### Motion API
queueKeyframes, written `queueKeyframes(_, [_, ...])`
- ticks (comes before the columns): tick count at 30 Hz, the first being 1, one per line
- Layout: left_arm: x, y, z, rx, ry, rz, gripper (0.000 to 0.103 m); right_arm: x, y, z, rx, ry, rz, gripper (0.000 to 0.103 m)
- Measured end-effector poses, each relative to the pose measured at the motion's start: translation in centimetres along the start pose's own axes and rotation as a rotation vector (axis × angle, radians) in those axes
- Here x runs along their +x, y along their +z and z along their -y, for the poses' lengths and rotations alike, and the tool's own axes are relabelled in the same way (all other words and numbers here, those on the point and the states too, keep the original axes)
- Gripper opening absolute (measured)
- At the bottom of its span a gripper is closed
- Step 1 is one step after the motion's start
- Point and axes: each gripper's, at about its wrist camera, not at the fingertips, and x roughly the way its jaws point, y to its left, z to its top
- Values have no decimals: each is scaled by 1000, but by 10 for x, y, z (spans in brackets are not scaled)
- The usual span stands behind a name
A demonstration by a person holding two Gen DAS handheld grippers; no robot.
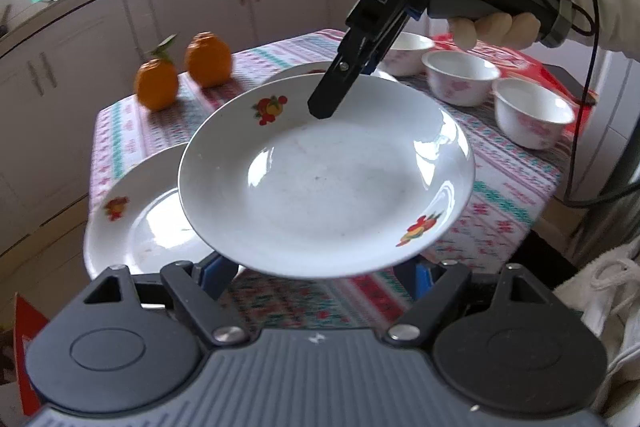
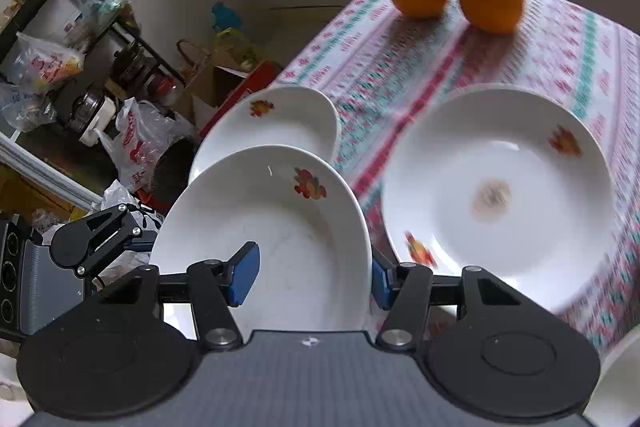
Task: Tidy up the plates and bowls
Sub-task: 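Lower the held plate onto the shallow plate and open the right gripper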
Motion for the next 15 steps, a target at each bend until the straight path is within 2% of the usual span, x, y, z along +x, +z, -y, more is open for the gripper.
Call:
queueKeyframes(8, [-1, -12, -35, -45, 62, -14, 84, 41, 42, -15, -53, 33, -42, 62])
queueKeyframes(15, [6, -21, -56, -81, 78, -37, 84, 72, 60, -19, -63, 46, -75, 62])
